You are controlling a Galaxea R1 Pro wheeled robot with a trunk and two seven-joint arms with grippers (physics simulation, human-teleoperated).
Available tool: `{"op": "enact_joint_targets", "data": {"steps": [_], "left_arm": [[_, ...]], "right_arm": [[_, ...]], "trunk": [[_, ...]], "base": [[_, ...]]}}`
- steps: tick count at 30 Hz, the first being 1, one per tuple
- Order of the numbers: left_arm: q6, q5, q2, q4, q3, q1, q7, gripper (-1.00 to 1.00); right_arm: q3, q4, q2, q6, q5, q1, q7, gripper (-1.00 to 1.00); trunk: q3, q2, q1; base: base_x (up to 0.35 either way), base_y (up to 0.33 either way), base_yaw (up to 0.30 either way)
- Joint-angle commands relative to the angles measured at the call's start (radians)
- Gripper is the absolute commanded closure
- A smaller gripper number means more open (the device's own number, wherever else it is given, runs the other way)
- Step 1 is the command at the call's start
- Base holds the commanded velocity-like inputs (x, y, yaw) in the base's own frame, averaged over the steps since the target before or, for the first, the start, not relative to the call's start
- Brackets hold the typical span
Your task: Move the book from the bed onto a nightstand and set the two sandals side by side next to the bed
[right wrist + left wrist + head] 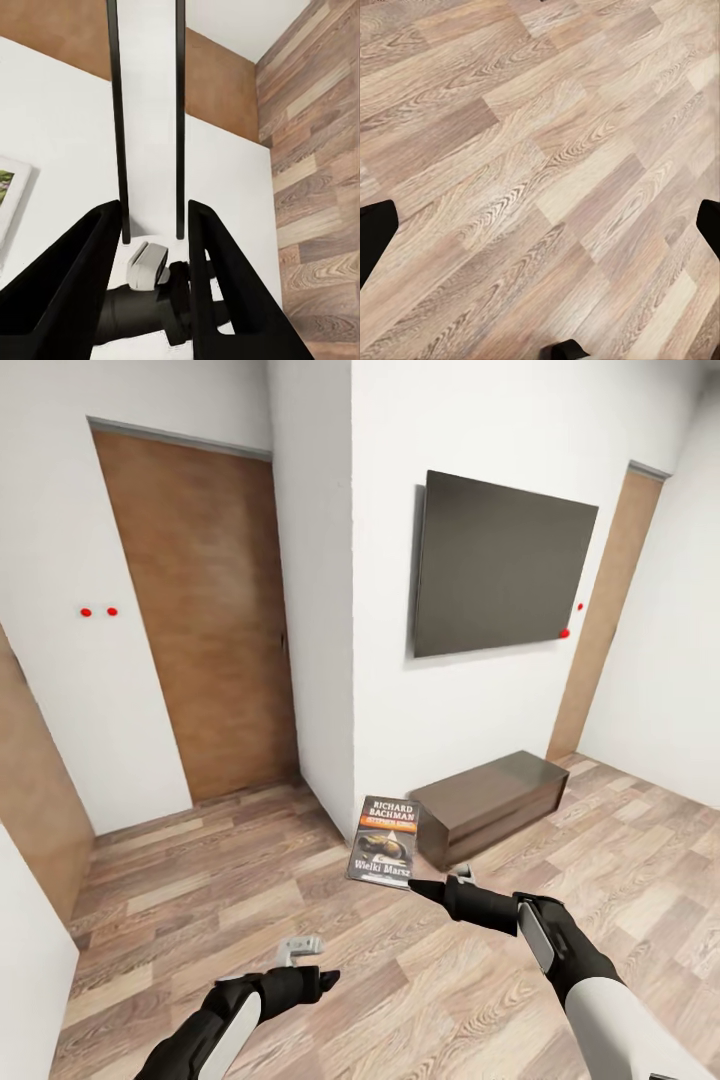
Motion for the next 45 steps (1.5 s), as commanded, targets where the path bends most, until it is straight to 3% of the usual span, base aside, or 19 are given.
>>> {"op": "enact_joint_targets", "data": {"steps": [1,45], "left_arm": [[0.003,0.003,0.001,-0.001,-0.001,0.000,0.000,-1.00],[-0.001,0.003,0.002,-0.002,-0.001,0.000,0.000,-1.00]], "right_arm": [[-0.002,0.000,0.000,0.007,-0.006,-0.001,0.005,1.00],[-0.004,0.002,-0.002,0.007,-0.006,-0.001,0.021,1.00]], "trunk": [[-0.001,-0.002,0.001],[-0.001,-0.002,0.001]], "base": [[0.083,0.000,-0.259],[0.012,0.000,-0.259]]}}
